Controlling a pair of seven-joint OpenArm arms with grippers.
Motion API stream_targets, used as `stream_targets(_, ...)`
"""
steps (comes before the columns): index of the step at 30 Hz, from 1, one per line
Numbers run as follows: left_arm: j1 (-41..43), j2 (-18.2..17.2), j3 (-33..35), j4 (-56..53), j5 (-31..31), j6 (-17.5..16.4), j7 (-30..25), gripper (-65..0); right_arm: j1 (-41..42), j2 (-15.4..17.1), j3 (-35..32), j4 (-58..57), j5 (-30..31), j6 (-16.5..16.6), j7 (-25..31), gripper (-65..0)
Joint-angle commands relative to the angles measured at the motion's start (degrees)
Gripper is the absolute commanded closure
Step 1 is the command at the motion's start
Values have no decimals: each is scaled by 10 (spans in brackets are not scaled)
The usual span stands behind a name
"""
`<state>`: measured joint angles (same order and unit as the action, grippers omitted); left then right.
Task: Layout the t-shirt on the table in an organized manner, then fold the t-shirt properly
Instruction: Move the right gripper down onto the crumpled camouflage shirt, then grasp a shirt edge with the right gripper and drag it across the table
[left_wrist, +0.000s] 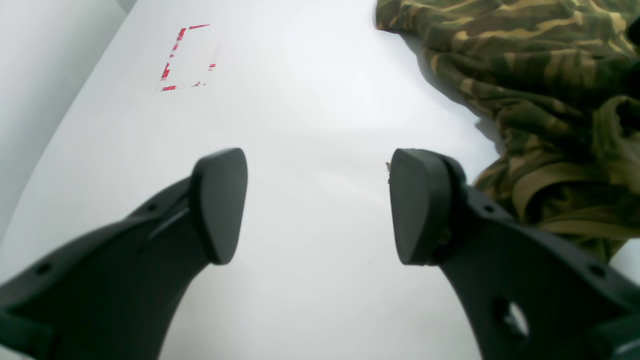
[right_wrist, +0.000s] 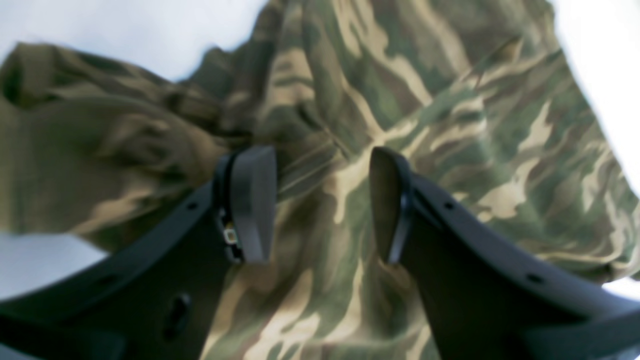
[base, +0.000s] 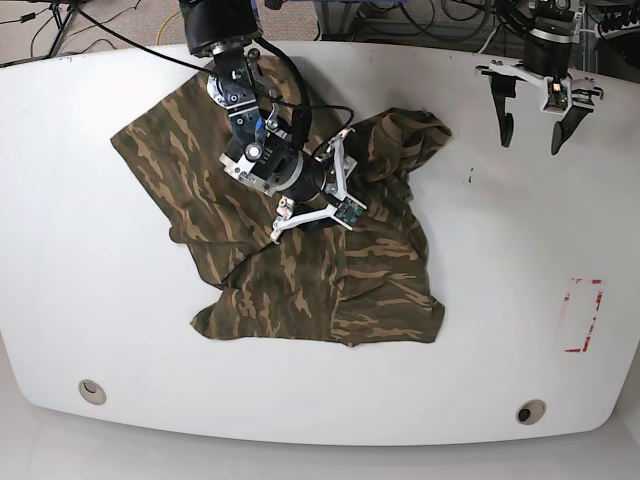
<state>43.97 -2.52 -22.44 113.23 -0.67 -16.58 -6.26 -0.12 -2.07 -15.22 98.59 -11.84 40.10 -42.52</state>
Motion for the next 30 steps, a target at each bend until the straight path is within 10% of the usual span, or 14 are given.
stream_targets(1, 6, -4, -4, 8, -3, 3, -17, -408, 10, -4, 0, 2, 7, -1, 12, -298)
stream_targets(20, 6, -4, -4, 7, -3, 3, -17, -408, 7, -19, -1, -47, 7, -1, 12, -285)
stream_targets(30, 5, -4, -20, 7, -3, 3, -17, -408, 8, -16, -1, -48, 70, -1, 12, 0)
